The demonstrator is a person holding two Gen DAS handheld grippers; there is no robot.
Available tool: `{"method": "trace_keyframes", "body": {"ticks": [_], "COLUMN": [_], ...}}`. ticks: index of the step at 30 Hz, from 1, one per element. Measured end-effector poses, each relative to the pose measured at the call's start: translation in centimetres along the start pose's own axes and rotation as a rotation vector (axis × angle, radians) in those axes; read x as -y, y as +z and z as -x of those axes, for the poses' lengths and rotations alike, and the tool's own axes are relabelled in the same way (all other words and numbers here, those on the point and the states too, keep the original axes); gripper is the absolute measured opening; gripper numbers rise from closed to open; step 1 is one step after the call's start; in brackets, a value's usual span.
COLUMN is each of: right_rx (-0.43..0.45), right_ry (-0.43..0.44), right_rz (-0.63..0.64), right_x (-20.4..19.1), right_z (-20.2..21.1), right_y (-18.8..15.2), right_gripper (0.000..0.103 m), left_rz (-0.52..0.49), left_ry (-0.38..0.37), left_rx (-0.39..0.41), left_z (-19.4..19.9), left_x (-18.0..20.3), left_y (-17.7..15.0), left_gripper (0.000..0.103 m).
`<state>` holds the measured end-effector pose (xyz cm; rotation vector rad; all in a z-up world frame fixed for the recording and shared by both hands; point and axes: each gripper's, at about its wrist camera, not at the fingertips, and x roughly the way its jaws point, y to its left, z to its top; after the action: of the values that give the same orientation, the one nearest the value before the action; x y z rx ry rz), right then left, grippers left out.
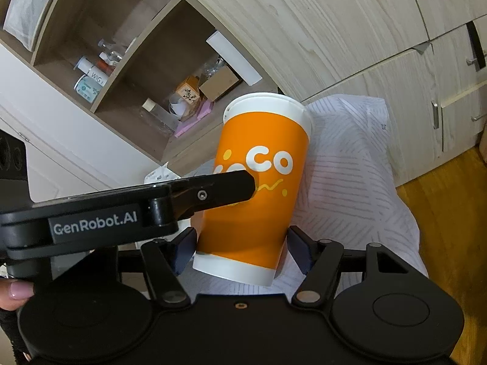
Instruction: Flip cup upright
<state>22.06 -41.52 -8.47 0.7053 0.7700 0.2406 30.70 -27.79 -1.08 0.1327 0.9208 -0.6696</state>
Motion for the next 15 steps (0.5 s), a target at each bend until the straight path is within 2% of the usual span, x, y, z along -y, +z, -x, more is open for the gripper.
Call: {"method": "trace_keyframes", "body": {"ticks": [6, 15], "right_rx": [-0.033, -0.058], "right_ry": [0.006, 0.006], "right_rz": [-0.059, -0.061], "right_x": [0.0, -2.4], "right_z": [1.7, 4.6], "right_y": [-2.1, -7.4], "right_gripper": [0.071, 0.071], "left_rz": [-0.046, -0.085], "left_ry": [-0.01, -0.024], "left_rx": [-0.03, -0.078], "left_z": [1.5, 5.6], "left_x": [1.8, 3.3], "left_y": [-2.1, -6.6], "left_gripper": [0.053, 0.053]}}
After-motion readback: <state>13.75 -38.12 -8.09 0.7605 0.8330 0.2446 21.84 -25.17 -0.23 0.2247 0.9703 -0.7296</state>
